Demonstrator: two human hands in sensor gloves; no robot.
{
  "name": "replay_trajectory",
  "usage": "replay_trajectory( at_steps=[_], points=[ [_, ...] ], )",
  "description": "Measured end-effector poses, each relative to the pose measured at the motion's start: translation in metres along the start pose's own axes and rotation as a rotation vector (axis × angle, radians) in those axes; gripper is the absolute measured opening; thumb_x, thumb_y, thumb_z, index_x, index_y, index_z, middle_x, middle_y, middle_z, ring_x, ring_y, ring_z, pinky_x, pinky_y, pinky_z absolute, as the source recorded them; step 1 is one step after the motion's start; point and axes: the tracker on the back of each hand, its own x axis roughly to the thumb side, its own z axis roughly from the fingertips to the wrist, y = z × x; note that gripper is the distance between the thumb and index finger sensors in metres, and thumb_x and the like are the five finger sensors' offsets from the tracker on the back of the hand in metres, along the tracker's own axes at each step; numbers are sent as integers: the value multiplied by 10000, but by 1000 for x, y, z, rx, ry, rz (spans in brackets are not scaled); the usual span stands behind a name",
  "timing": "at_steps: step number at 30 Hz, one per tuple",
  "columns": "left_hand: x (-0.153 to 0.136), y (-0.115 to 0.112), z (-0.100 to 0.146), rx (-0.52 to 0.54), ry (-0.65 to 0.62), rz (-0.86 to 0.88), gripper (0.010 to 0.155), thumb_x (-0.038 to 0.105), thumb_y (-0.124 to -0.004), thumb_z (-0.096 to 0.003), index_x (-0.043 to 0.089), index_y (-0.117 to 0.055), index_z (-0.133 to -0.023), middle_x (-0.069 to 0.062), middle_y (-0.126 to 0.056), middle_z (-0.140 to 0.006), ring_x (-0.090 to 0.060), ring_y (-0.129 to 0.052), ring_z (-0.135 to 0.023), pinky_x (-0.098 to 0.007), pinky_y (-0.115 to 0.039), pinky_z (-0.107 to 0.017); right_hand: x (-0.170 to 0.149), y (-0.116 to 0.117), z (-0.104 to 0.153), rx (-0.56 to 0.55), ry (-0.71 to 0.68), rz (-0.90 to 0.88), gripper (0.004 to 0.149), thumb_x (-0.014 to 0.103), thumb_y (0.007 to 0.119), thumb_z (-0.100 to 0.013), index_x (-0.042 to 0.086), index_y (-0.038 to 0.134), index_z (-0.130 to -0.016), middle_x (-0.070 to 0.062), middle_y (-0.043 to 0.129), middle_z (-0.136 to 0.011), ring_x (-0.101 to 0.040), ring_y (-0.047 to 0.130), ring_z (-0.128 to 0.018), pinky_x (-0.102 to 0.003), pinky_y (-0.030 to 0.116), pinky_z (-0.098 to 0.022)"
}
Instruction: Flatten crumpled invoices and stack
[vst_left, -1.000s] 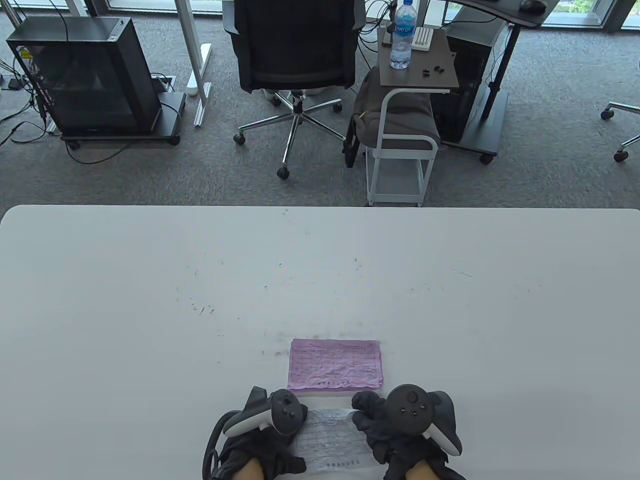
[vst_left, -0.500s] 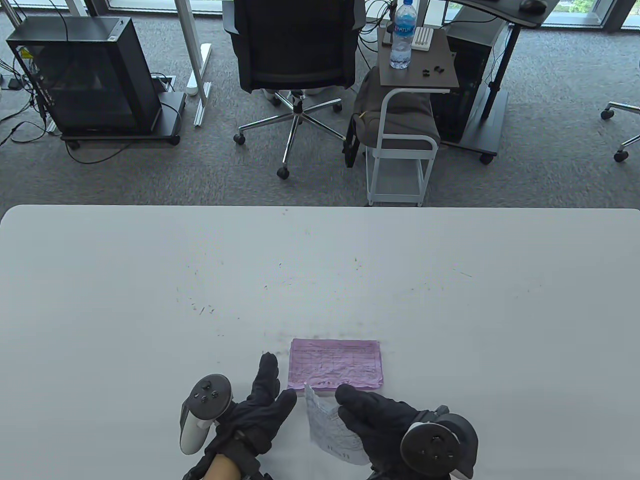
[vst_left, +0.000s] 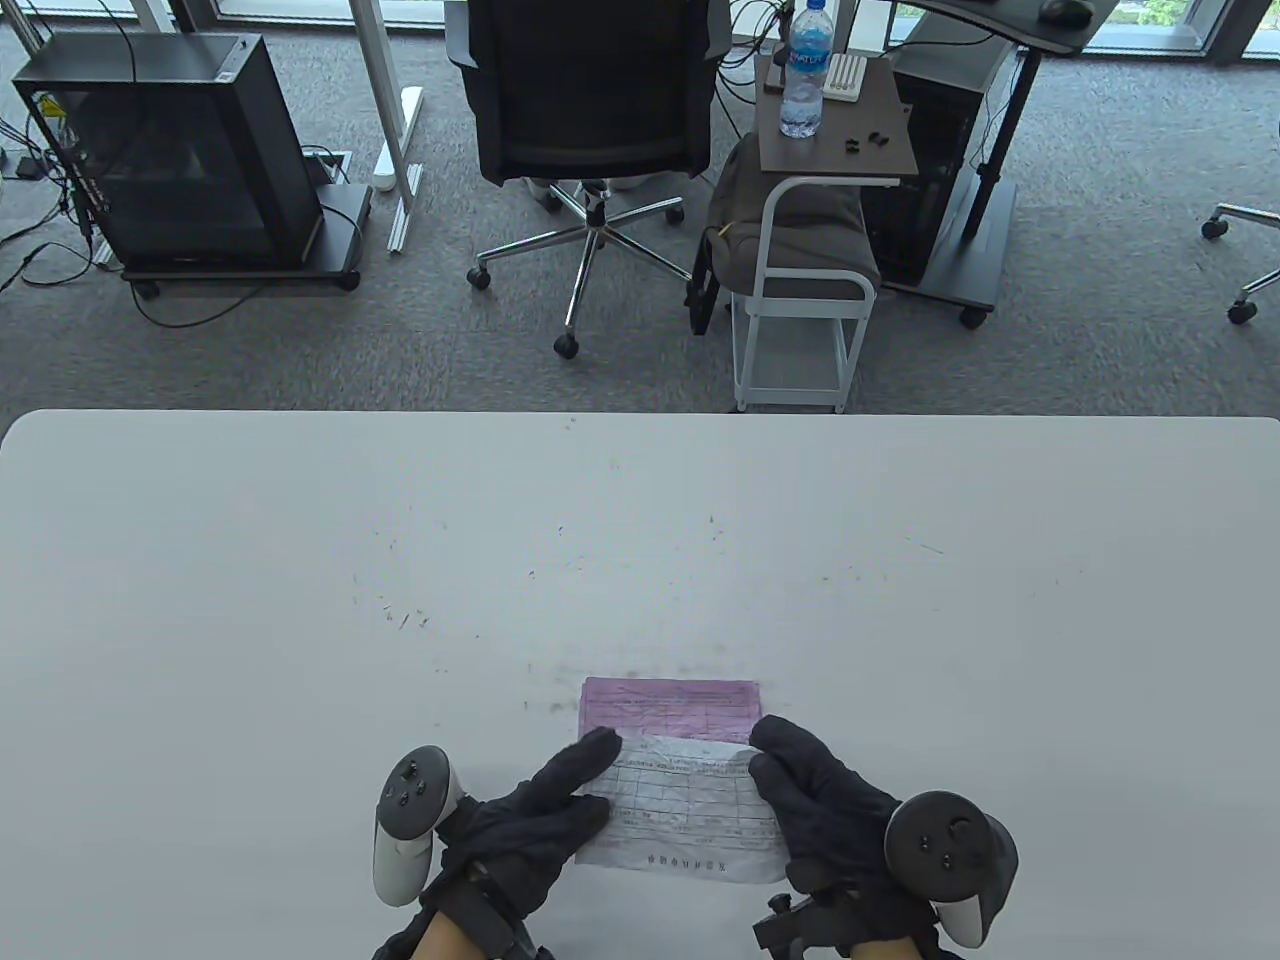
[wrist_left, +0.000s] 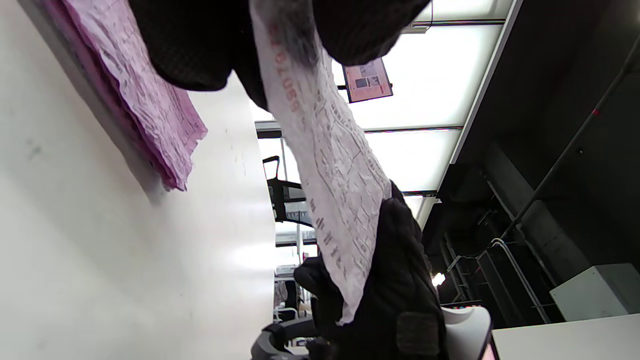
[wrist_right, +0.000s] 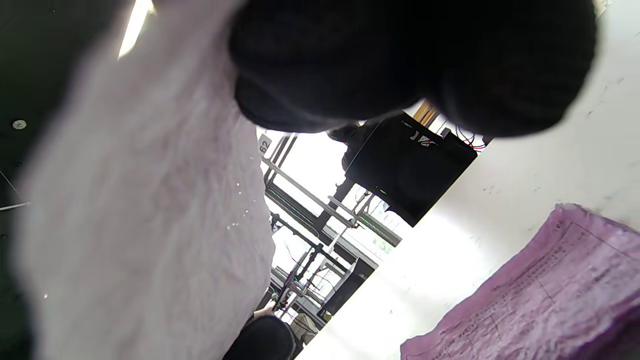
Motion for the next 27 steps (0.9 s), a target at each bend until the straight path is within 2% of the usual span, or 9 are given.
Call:
replay_trajectory(
  at_steps=[1,5,8,12,18,23,27],
  points=[
    [5,0,0,20,-7,-66,504,145,-723,-591,136,-603,-1081,-184,-427,-1107,-280,-883,-833,-494,-780,-623,0,0,-1,5,9,23,421,300,769,-523,132,703,-903,-53,948,-534,-110,947,-248,-335,901,-200],
    [24,-2,-4,88,8,-270,513,149,-726,-584,90,-595,-1076,-189,-425,-1099,-281,-882,-798,-520,-761,-617,7,4,-11,24,73,144,443,271,761,-525,111,669,-928,-89,925,-595,-133,940,-284,-354,891,-223],
    [31,-5,-11,80,70,-404,541,150,-741,-576,68,-572,-1082,-199,-384,-1101,-306,-870,-782,-553,-732,-615,12,15,-23,109,79,271,456,248,751,-524,107,644,-944,-101,908,-633,-151,941,-321,-370,890,-253],
    [32,-3,-21,70,125,-568,558,144,-747,-568,66,-555,-1086,-196,-364,-1101,-283,-887,-733,-542,-742,-599,10,29,-41,247,85,440,483,203,744,-518,96,605,-969,-142,868,-716,-181,935,-386,-397,883,-302],
    [18,8,-49,78,174,-740,556,126,-757,-556,79,-572,-1079,-184,-383,-1099,-257,-919,-670,-520,-768,-575,-8,48,-73,332,65,605,509,171,762,-505,96,589,-978,-171,844,-770,-187,931,-417,-402,881,-323],
    [-2,13,-72,64,230,-799,568,132,-772,-552,87,-568,-1081,-179,-382,-1100,-259,-933,-624,-516,-779,-548,-31,64,-92,342,58,671,521,177,777,-499,100,585,-977,-166,847,-773,-184,934,-421,-400,883,-326],
    [-12,11,-91,13,308,-947,576,142,-790,-546,77,-576,-1077,-193,-397,-1092,-244,-950,-567,-496,-801,-511,-48,80,-101,382,76,734,530,176,775,-500,101,568,-982,-166,836,-787,-195,931,-445,-414,879,-346]
  ],
)
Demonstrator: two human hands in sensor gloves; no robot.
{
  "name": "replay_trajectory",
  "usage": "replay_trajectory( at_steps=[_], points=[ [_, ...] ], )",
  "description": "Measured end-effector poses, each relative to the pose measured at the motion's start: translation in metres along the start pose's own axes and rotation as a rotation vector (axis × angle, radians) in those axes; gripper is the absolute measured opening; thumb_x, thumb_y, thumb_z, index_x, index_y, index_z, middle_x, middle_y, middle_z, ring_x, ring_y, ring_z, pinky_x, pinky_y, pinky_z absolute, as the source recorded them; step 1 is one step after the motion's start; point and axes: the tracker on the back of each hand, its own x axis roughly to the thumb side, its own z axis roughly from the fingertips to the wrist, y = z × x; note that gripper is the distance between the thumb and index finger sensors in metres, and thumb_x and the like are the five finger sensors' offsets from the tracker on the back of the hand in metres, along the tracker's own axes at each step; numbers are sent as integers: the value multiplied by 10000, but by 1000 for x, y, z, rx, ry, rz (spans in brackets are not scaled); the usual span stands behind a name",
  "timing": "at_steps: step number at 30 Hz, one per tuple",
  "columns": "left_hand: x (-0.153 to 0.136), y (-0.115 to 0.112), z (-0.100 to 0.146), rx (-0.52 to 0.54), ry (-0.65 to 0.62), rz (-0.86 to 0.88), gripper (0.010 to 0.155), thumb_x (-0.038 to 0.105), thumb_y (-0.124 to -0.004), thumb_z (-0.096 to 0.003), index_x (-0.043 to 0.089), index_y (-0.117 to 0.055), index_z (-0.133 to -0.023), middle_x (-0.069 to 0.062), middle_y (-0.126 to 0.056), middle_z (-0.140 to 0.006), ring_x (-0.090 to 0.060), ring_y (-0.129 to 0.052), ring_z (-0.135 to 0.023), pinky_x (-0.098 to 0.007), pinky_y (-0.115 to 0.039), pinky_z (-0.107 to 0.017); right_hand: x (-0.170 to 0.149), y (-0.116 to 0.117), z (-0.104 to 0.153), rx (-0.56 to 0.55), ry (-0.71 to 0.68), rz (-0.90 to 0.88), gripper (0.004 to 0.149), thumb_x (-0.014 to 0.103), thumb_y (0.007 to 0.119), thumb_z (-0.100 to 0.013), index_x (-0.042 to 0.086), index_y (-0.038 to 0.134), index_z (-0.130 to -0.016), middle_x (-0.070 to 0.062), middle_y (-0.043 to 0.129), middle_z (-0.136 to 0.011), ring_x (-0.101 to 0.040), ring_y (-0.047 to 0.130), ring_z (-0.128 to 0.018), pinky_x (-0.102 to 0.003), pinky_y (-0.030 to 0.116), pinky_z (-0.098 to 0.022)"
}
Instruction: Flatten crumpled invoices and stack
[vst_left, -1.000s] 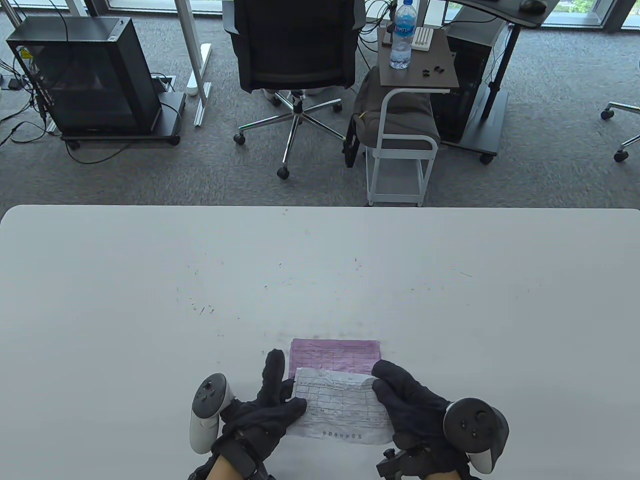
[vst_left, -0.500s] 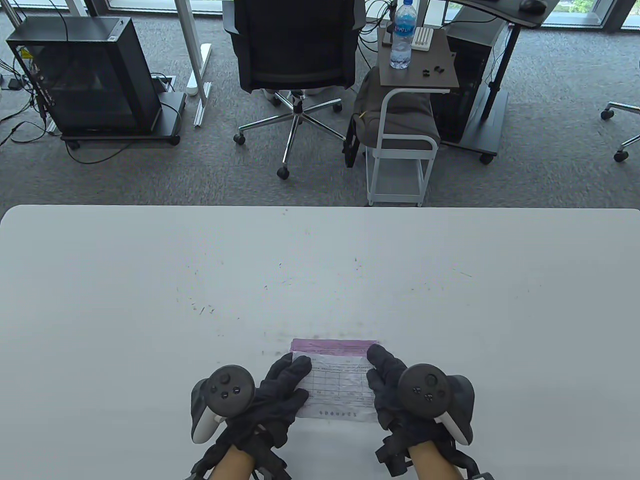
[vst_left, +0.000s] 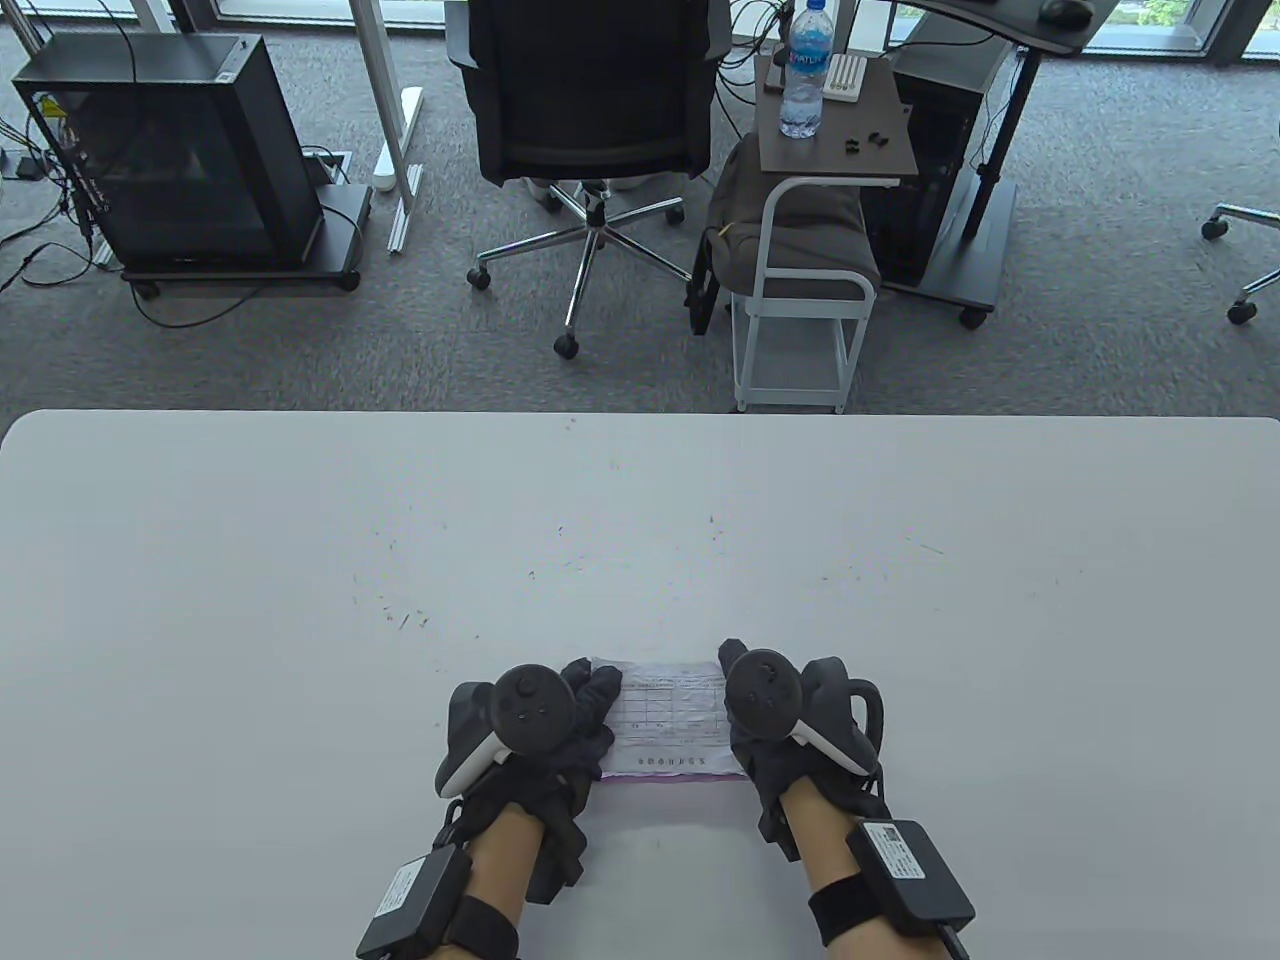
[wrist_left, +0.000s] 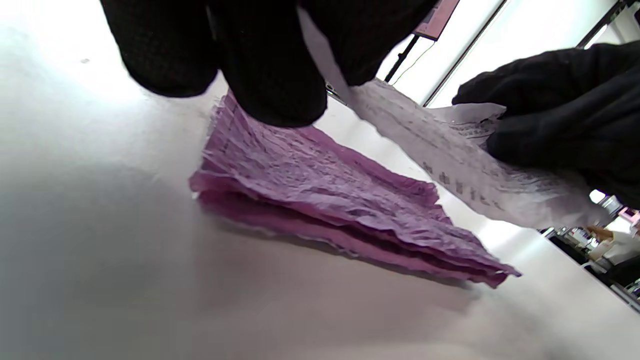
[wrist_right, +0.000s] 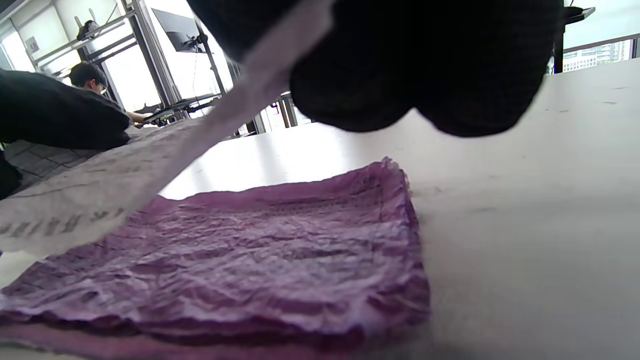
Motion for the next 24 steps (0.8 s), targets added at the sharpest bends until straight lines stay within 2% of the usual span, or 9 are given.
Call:
replay_trajectory(
  at_steps=[6,10,13,15,17,20,22,24],
  points=[
    [-1,-14,-17,-99,51,-133,599,160,-817,-538,67,-574,-1078,-200,-395,-1089,-231,-952,-527,-481,-810,-489,4,28,-16,80,14,131,526,174,777,-498,104,575,-978,-162,845,-781,-198,931,-450,-416,878,-353],
    [2,-18,-19,-106,49,-209,595,164,-832,-533,71,-595,-1071,-198,-419,-1085,-224,-954,-482,-465,-814,-469,7,43,-18,136,29,191,517,175,779,-499,105,586,-974,-158,855,-761,-198,924,-460,-417,874,-359],
    [7,-24,-20,-135,65,-353,611,192,-853,-528,81,-597,-1072,-195,-422,-1085,-214,-948,-476,-461,-813,-463,14,47,-18,116,31,292,536,203,809,-491,113,591,-972,-138,850,-753,-189,922,-456,-410,874,-357],
    [9,-25,-19,-140,90,-419,629,226,-852,-527,98,-579,-1079,-192,-384,-1092,-216,-931,-518,-484,-798,-486,17,48,-17,107,53,357,542,231,804,-493,117,587,-975,-122,841,-766,-196,919,-478,-419,869,-376],
    [10,-25,-18,-133,110,-428,666,254,-860,-527,86,-549,-1092,-191,-300,-1102,-294,-873,-637,-551,-736,-539,19,47,-15,93,93,416,571,276,806,-493,114,569,-986,-172,789,-832,-258,898,-544,-459,839,-417],
    [4,-22,-14,-132,127,-414,710,320,-851,-529,96,-507,-1109,-242,-203,-1091,-418,-737,-833,-611,-668,-586,13,40,-12,101,142,504,663,422,782,-499,110,506,-1015,-246,663,-951,-367,825,-698,-471,813,-463],
    [0,-17,-11,-144,129,-298,710,328,-835,-538,112,-486,-1117,-277,-186,-1084,-531,-655,-906,-649,-650,-589,2,29,-10,74,157,428,630,431,726,-526,105,499,-1016,-277,647,-966,-400,819,-722,-471,822,-466],
    [-3,-8,-7,-154,104,-229,675,303,-798,-562,116,-472,-1123,-275,-211,-1095,-615,-586,-943,-670,-646,-589,-14,18,-6,59,199,273,554,367,682,-553,101,513,-1009,-301,677,-950,-432,841,-712,-479,832,-458]
  ],
)
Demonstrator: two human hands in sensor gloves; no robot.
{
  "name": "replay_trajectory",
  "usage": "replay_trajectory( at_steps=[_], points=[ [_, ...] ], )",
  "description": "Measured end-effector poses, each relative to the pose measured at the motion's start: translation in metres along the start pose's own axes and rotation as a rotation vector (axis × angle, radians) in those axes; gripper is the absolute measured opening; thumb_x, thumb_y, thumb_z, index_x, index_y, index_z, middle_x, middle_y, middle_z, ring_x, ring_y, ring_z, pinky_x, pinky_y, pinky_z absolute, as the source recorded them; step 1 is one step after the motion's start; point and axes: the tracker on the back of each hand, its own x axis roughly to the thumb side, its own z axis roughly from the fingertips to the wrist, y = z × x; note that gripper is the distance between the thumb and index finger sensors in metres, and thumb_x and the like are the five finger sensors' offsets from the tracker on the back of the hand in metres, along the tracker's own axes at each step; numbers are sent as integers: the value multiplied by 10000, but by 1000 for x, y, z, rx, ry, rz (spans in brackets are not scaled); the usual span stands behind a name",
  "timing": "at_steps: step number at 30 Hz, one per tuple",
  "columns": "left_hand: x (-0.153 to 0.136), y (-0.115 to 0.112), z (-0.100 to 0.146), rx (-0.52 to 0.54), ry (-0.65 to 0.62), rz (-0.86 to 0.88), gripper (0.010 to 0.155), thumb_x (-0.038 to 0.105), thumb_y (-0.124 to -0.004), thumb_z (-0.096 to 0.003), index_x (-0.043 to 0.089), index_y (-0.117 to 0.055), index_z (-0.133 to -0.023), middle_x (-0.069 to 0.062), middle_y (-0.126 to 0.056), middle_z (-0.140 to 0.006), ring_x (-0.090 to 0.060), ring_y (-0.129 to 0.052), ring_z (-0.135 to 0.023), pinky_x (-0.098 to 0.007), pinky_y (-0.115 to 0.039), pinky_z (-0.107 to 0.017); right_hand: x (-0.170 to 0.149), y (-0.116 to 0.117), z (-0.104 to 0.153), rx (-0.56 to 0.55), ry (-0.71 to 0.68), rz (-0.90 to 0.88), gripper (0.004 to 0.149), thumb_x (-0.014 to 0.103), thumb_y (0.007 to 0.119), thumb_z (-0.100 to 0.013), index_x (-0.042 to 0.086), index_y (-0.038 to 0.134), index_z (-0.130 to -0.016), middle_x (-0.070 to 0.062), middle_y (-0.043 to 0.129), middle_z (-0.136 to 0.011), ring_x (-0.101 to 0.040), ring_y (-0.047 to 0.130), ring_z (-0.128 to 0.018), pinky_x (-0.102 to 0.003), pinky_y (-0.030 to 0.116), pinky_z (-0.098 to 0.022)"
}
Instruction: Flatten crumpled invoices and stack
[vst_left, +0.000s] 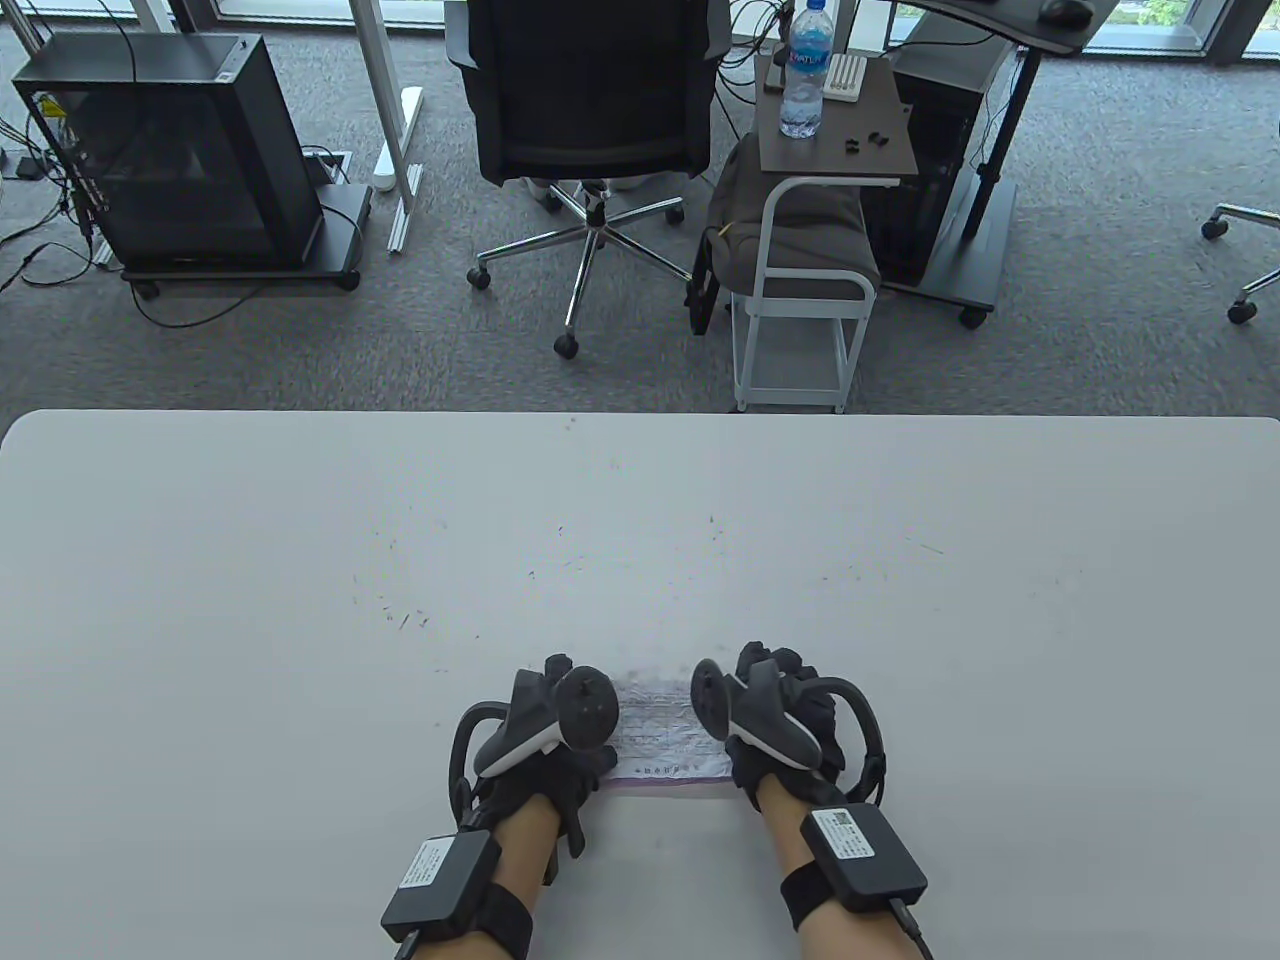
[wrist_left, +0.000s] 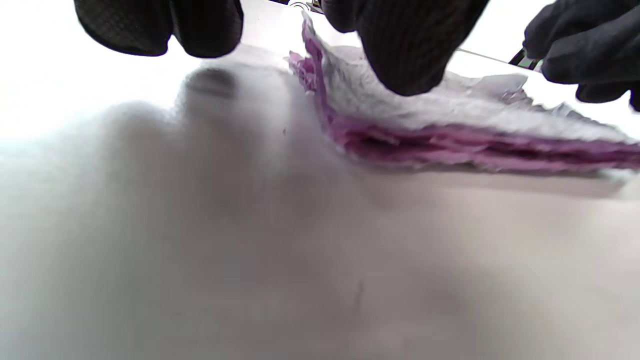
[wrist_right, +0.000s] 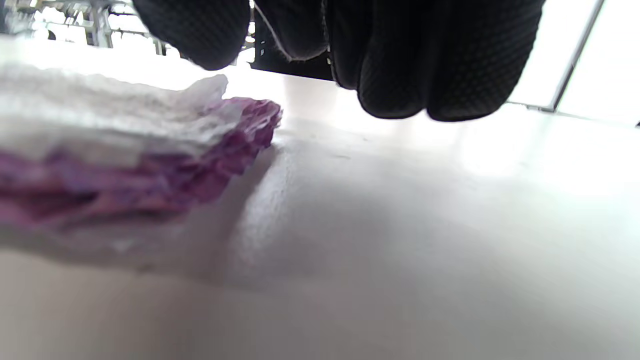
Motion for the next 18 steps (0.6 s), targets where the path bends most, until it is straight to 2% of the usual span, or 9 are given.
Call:
replay_trajectory(
  at_steps=[2,4,6,8,11,18],
  points=[
    [-6,6,5,55,-12,10,631,281,-756,-577,99,-486,-1118,-290,-267,-1094,-613,-616,-938,-664,-669,-581,-20,-3,2,30,51,-93,520,336,666,-557,88,543,-997,-299,740,-918,-419,895,-682,-458,865,-442],
    [-14,7,8,68,5,130,587,251,-704,-592,64,-506,-1112,-320,-314,-1083,-612,-638,-929,-656,-681,-579,-40,1,5,107,85,-293,514,315,660,-562,72,539,-998,-323,736,-917,-437,894,-690,-468,866,-452],
    [-20,5,8,67,23,276,574,240,-671,-601,21,-507,-1105,-347,-352,-1069,-629,-652,-911,-649,-687,-575,-50,7,10,129,105,-468,514,296,663,-563,44,543,-994,-353,734,-903,-457,872,-691,-481,858,-450],
    [-24,3,9,59,59,381,570,237,-648,-607,-11,-507,-1100,-372,-380,-1053,-632,-633,-910,-649,-680,-577,-52,7,13,87,106,-521,505,283,668,-558,32,560,-984,-359,743,-891,-452,876,-680,-469,869,-438],
    [-27,1,8,69,58,490,576,239,-637,-610,-23,-492,-1102,-380,-376,-1048,-616,-601,-927,-637,-671,-588,-44,8,16,120,80,-563,511,285,669,-561,21,558,-984,-358,750,-885,-438,881,-675,-449,879,-432],
    [-30,-5,5,41,10,743,591,253,-629,-615,-37,-473,-1105,-374,-334,-1057,-621,-543,-956,-623,-643,-615,-22,8,15,113,55,-586,539,295,677,-561,-11,538,-981,-367,786,-844,-411,933,-619,-398,922,-378]
  ],
)
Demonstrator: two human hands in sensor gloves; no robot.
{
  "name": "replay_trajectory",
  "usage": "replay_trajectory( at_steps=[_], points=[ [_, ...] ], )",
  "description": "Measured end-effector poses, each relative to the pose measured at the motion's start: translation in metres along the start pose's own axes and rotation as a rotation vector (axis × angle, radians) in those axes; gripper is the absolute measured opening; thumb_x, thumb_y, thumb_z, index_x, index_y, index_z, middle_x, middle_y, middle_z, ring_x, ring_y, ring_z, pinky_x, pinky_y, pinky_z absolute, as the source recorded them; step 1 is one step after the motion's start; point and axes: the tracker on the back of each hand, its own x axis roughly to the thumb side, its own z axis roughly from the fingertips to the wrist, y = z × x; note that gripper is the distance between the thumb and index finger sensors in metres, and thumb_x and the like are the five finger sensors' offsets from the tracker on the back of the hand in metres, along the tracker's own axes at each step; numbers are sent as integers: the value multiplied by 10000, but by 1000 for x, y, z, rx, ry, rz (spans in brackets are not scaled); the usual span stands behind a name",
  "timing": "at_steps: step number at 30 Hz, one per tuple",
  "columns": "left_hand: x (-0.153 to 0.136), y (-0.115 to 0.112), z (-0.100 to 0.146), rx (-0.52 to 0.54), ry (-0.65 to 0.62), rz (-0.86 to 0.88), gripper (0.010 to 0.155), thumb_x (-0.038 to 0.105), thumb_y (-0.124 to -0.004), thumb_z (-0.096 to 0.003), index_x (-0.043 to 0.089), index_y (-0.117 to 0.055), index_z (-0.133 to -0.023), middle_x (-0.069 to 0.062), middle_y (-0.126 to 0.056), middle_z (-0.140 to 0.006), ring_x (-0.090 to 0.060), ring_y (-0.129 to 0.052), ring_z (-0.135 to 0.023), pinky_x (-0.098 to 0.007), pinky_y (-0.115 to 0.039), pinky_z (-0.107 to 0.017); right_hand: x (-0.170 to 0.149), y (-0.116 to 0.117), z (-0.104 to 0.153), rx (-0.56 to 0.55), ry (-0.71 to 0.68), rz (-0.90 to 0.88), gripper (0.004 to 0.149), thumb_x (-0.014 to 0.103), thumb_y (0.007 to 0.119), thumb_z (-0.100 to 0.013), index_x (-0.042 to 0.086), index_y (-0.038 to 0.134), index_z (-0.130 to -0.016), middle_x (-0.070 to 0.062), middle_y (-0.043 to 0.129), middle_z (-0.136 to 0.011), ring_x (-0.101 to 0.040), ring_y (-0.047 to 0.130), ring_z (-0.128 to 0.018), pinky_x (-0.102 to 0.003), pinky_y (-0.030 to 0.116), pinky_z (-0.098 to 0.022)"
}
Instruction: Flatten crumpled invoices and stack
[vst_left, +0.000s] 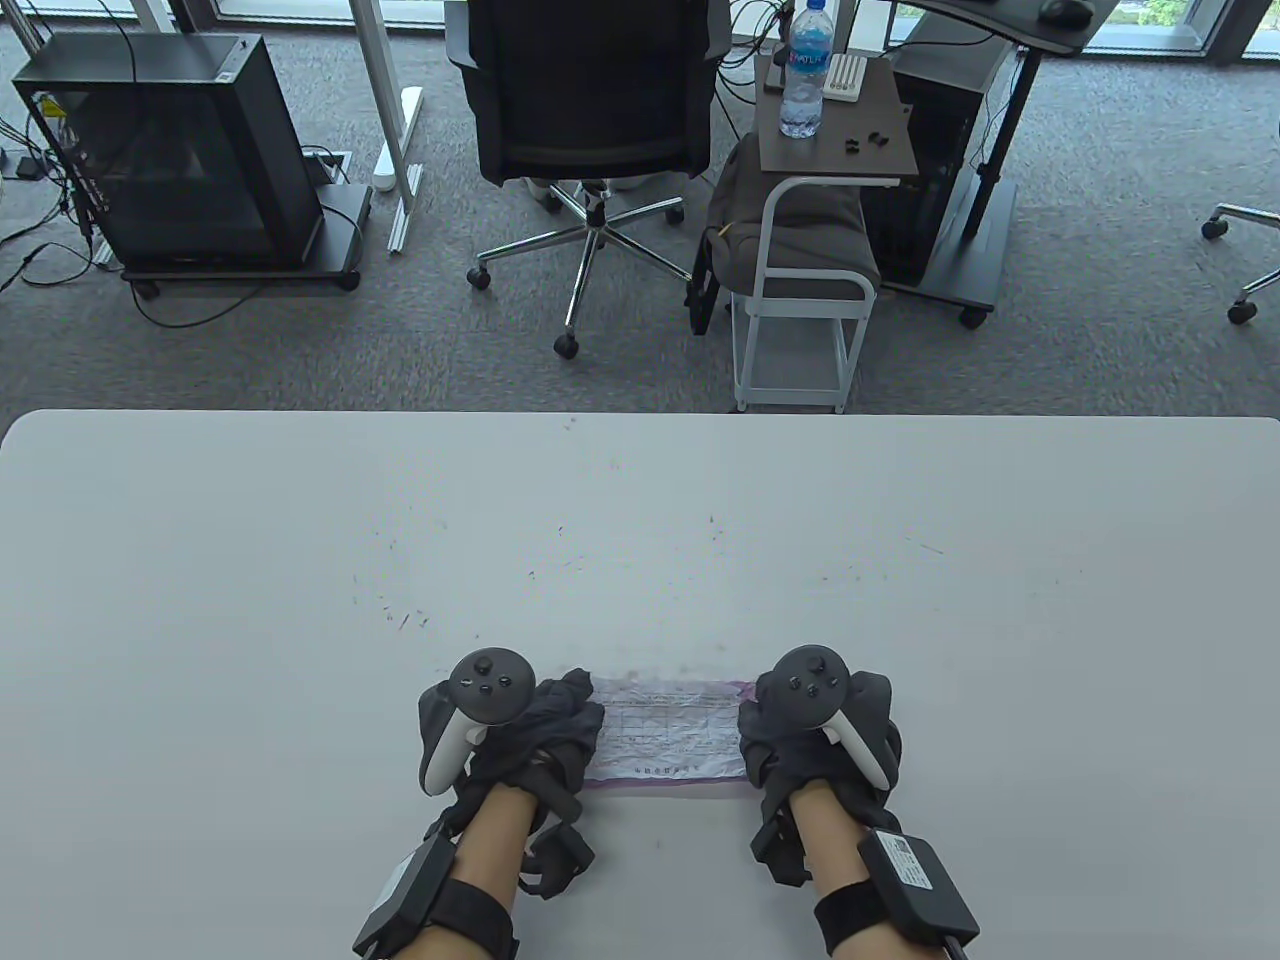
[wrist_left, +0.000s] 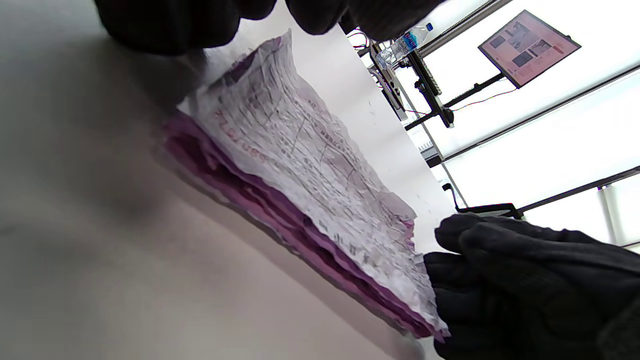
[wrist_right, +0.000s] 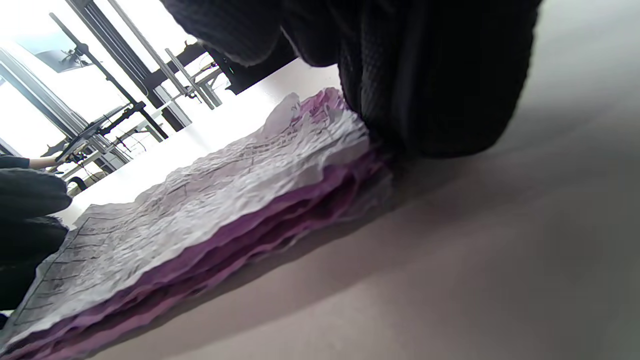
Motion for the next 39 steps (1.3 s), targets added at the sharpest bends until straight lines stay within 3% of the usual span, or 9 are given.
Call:
replay_trajectory(
  at_steps=[10,12,15,18,20,22,26,31,39],
  points=[
    [-12,10,3,18,-54,90,643,337,-651,-626,-8,-436,-1124,-333,-284,-1084,-615,-568,-951,-614,-652,-619,-6,-16,-6,10,40,-64,556,320,676,-570,-7,523,-994,-381,767,-857,-430,940,-612,-413,918,-370],
    [-7,15,5,-1,-115,34,665,348,-668,-624,15,-401,-1133,-301,-252,-1099,-581,-588,-957,-612,-656,-617,-2,-25,-10,-15,3,21,539,325,676,-569,28,541,-997,-358,747,-889,-438,917,-636,-434,893,-389],
    [14,17,9,5,-282,-114,605,327,-693,-610,52,-524,-1121,-215,-342,-1130,-516,-616,-964,-603,-661,-618,12,-34,-19,-11,-114,147,522,326,680,-564,77,552,-1005,-334,695,-946,-460,851,-715,-479,846,-456],
    [40,4,12,-157,-416,-195,501,317,-714,-601,80,-725,-1043,-186,-576,-1097,-458,-752,-937,-588,-711,-612,32,-29,-32,116,-266,247,509,315,683,-561,137,540,-1016,-282,647,-1010,-461,779,-805,-540,784,-528],
    [54,-17,13,-409,-415,-175,499,314,-731,-605,77,-743,-1044,-190,-595,-1102,-473,-752,-962,-602,-706,-627,46,-20,-41,216,-345,297,505,307,676,-563,159,523,-1022,-254,617,-1035,-447,741,-845,-552,749,-562],
    [60,-36,14,-580,-371,-180,515,299,-732,-612,62,-708,-1069,-200,-545,-1123,-514,-661,-1019,-631,-671,-648,58,-10,-47,257,-384,341,509,295,679,-561,170,512,-1025,-232,607,-1049,-436,721,-869,-565,724,-584],
    [58,-55,11,-632,-332,-304,517,285,-737,-602,65,-710,-1068,-198,-530,-1127,-524,-612,-1043,-629,-670,-653,78,11,-55,314,-432,412,520,282,681,-558,181,489,-1031,-210,583,-1066,-419,690,-897,-568,687,-612],
    [51,-60,6,-648,-298,-309,524,281,-736,-601,61,-696,-1075,-198,-513,-1132,-541,-559,-1055,-651,-638,-662,89,34,-59,386,-423,494,556,282,683,-561,176,432,-1046,-210,549,-1079,-418,655,-920,-579,649,-630],
    [47,-64,3,-663,-278,-307,557,289,-732,-603,54,-645,-1100,-206,-451,-1143,-552,-491,-1065,-659,-608,-669,90,40,-61,378,-427,496,533,286,686,-560,172,472,-1034,-195,600,-1058,-406,691,-898,-571,659,-624]
  ],
)
